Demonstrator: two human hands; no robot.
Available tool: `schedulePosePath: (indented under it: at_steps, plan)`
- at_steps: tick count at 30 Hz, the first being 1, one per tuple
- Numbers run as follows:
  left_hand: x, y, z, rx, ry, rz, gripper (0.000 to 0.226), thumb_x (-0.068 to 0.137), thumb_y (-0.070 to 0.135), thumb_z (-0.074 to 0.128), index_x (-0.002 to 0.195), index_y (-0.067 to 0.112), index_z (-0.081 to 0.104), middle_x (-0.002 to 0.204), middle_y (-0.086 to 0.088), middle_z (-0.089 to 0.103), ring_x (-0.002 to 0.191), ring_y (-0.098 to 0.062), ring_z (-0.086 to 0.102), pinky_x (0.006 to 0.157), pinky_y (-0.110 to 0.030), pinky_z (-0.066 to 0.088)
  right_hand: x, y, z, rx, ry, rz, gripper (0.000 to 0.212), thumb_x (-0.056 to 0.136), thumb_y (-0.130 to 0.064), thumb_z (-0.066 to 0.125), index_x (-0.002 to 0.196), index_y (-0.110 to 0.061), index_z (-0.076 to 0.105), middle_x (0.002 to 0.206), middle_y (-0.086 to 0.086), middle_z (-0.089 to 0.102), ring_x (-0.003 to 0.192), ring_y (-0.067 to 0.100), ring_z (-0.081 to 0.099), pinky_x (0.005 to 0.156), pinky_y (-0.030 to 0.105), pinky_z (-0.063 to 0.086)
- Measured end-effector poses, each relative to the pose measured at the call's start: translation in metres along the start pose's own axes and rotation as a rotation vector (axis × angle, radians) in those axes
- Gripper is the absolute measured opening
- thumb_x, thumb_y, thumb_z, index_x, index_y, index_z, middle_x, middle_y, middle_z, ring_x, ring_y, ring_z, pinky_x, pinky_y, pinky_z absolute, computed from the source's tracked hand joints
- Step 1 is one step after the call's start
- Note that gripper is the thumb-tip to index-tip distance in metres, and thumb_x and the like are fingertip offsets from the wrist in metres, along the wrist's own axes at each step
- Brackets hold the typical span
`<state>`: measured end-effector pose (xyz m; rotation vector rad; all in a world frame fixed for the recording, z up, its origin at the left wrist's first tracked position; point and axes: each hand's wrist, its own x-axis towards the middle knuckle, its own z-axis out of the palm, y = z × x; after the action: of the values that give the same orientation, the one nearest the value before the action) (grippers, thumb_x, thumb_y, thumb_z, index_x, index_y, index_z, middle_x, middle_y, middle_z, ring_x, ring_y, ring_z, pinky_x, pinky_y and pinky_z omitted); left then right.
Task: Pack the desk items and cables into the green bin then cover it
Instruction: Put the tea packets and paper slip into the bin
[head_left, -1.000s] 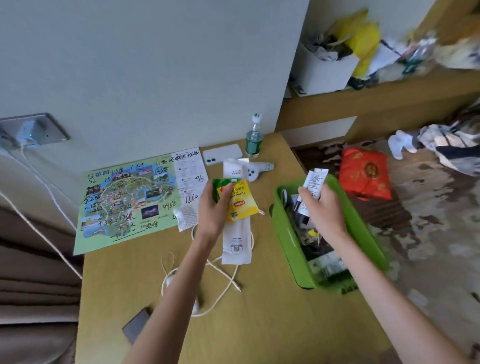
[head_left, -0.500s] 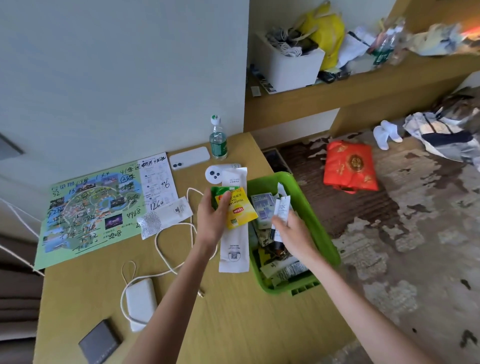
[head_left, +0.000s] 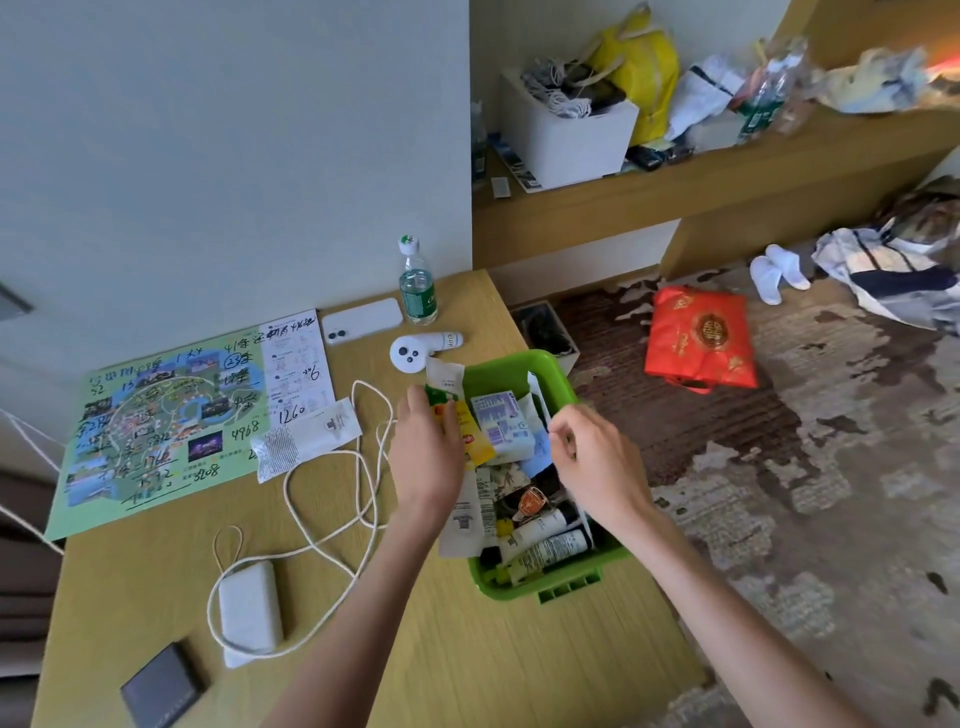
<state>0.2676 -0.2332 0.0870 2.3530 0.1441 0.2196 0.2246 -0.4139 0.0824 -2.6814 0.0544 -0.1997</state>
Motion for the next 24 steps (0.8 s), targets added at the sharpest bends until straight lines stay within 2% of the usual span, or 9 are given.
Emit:
schedulePosePath:
  at_steps: [3, 5, 7, 9, 12, 14, 18, 22, 24]
  plan:
    - [-0.008, 0.008, 0.012, 0.182, 0.002, 0.092, 0.019, 0.099, 0.016, 0.047, 0.114, 0.004, 0.047, 0.104, -0.012, 0.051, 0.074, -0.028, 0.056, 0.048, -0.030, 0.035, -0.003, 0.016, -0.005, -0.073, 0.143, 0.000, 0.016, 0.084, -0.009, 0.064, 0.096, -0.014, 0.056, 0.099, -0.002, 0.057, 0.087, 0.012, 0.054, 0.064, 0.023, 0.048]
    - [-0.014, 0.011, 0.023, 0.326, -0.045, 0.108, 0.034, 0.094, 0.006, 0.047, 0.128, 0.005, 0.041, 0.109, -0.011, 0.049, 0.084, -0.026, 0.057, 0.048, -0.028, 0.039, -0.006, 0.024, -0.002, -0.103, 0.154, 0.011, 0.030, 0.079, -0.008, 0.067, 0.107, -0.010, 0.056, 0.108, 0.003, 0.056, 0.098, 0.017, 0.052, 0.076, 0.029, 0.051]
    - [-0.019, 0.012, 0.035, 0.466, -0.108, 0.105, 0.058, 0.089, 0.001, 0.048, 0.142, 0.005, 0.026, 0.116, -0.009, 0.046, 0.094, -0.023, 0.053, 0.052, -0.027, 0.044, -0.008, 0.028, 0.003, -0.063, 0.085, 0.054, 0.044, 0.082, -0.009, 0.067, 0.123, -0.007, 0.052, 0.121, 0.006, 0.054, 0.105, 0.017, 0.054, 0.083, 0.030, 0.053]
    - [-0.022, 0.012, 0.044, 0.578, -0.165, 0.116, 0.075, 0.088, 0.002, 0.049, 0.150, 0.004, 0.009, 0.123, -0.010, 0.044, 0.101, -0.023, 0.049, 0.063, -0.029, 0.051, -0.011, 0.030, 0.009, 0.003, 0.007, 0.081, 0.053, 0.087, -0.010, 0.064, 0.136, -0.006, 0.043, 0.131, 0.006, 0.050, 0.105, 0.015, 0.058, 0.082, 0.029, 0.055]
    - [-0.027, 0.011, 0.056, 0.706, -0.217, 0.167, 0.072, 0.092, 0.011, 0.043, 0.150, -0.001, 0.002, 0.129, -0.012, 0.041, 0.112, -0.026, 0.044, 0.082, -0.031, 0.048, -0.018, 0.030, 0.015, 0.067, -0.045, 0.083, 0.063, 0.088, -0.002, 0.061, 0.144, -0.007, 0.033, 0.141, 0.006, 0.046, 0.100, 0.018, 0.064, 0.075, 0.023, 0.056]
    - [-0.030, 0.012, 0.061, 0.771, -0.279, 0.180, 0.073, 0.094, 0.018, 0.041, 0.150, -0.003, 0.000, 0.135, -0.014, 0.036, 0.118, -0.027, 0.041, 0.090, -0.031, 0.045, -0.020, 0.031, 0.017, 0.080, -0.055, 0.091, 0.071, 0.086, 0.005, 0.060, 0.148, -0.008, 0.028, 0.148, 0.007, 0.042, 0.102, 0.021, 0.065, 0.074, 0.016, 0.049]
    - [-0.029, 0.011, 0.063, 0.827, -0.373, 0.190, 0.081, 0.093, 0.028, 0.044, 0.150, -0.002, -0.005, 0.143, -0.017, 0.027, 0.125, -0.029, 0.037, 0.098, -0.033, 0.042, -0.022, 0.031, 0.019, 0.105, -0.081, 0.107, 0.082, 0.083, 0.011, 0.060, 0.152, -0.009, 0.020, 0.157, 0.007, 0.030, 0.117, 0.022, 0.060, 0.076, 0.016, 0.048]
    - [-0.030, 0.008, 0.065, 0.865, -0.424, 0.221, 0.077, 0.097, 0.029, 0.037, 0.152, 0.006, -0.012, 0.149, -0.022, 0.020, 0.131, -0.032, 0.030, 0.108, -0.035, 0.031, -0.021, 0.034, 0.022, 0.100, -0.091, 0.100, 0.083, 0.083, 0.010, 0.060, 0.153, -0.009, 0.019, 0.158, 0.008, 0.028, 0.115, 0.021, 0.062, 0.067, 0.009, 0.046]
    - [-0.032, 0.009, 0.063, 0.832, -0.406, 0.219, 0.075, 0.099, 0.036, 0.034, 0.153, 0.008, -0.010, 0.151, -0.022, 0.019, 0.133, -0.033, 0.028, 0.109, -0.036, 0.028, -0.021, 0.035, 0.023, 0.095, -0.092, 0.099, 0.082, 0.083, 0.008, 0.060, 0.152, -0.010, 0.019, 0.157, 0.009, 0.030, 0.107, 0.020, 0.065, 0.059, 0.008, 0.044]
